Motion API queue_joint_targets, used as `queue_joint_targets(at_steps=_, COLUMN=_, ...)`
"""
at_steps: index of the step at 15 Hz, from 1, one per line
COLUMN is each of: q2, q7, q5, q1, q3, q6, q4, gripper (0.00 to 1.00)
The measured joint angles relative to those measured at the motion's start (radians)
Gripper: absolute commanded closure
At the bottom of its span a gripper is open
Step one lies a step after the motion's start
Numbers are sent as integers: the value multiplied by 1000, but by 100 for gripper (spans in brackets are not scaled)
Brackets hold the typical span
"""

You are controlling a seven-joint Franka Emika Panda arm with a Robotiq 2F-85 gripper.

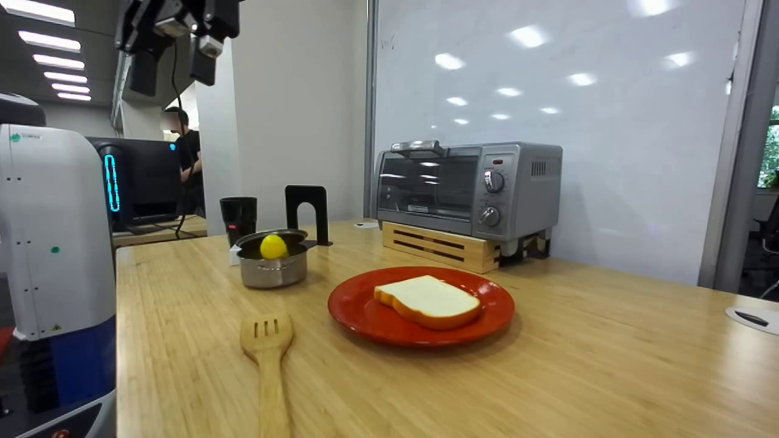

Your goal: Open the oven door

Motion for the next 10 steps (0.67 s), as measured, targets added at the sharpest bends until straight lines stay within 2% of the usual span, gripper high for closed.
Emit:
queue_joint_targets(at_steps=6, q2=168, q7=-187, q5=-132, q1=0, q3=-53, q6=245, q4=62, gripper=0)
queue_joint_targets(at_steps=10, q2=357, q7=-224, q5=-228, q1=-6, q3=-64, q6=390, q4=163, gripper=0)
